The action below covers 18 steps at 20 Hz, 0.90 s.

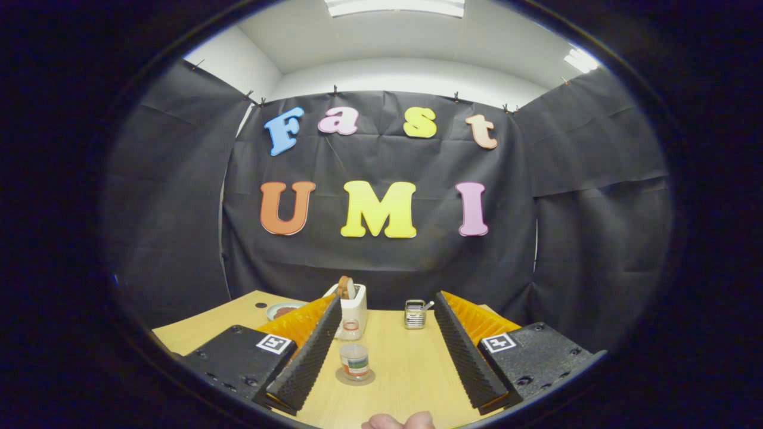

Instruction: Take the bottle from table, then pour the juice into the cup, finally place the bottle on the coaster

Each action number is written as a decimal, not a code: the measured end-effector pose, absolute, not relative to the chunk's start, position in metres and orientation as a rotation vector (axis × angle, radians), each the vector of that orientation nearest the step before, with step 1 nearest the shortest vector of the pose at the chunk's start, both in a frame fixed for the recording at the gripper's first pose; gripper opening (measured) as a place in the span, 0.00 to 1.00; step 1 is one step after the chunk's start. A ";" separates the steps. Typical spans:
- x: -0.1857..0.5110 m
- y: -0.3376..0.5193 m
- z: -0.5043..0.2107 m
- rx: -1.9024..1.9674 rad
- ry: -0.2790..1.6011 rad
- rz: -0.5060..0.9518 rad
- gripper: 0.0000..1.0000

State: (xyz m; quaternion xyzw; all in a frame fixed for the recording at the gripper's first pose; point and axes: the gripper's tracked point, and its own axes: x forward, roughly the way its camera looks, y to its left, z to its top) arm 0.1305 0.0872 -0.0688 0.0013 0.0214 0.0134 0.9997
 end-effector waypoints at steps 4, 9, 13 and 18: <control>0.085 0.081 -0.056 -0.035 0.051 0.035 1.00; 0.036 0.086 -0.060 -0.061 0.068 0.052 1.00; 0.009 0.100 -0.071 -0.033 0.079 0.066 1.00; -0.001 0.093 -0.058 -0.011 0.045 0.021 1.00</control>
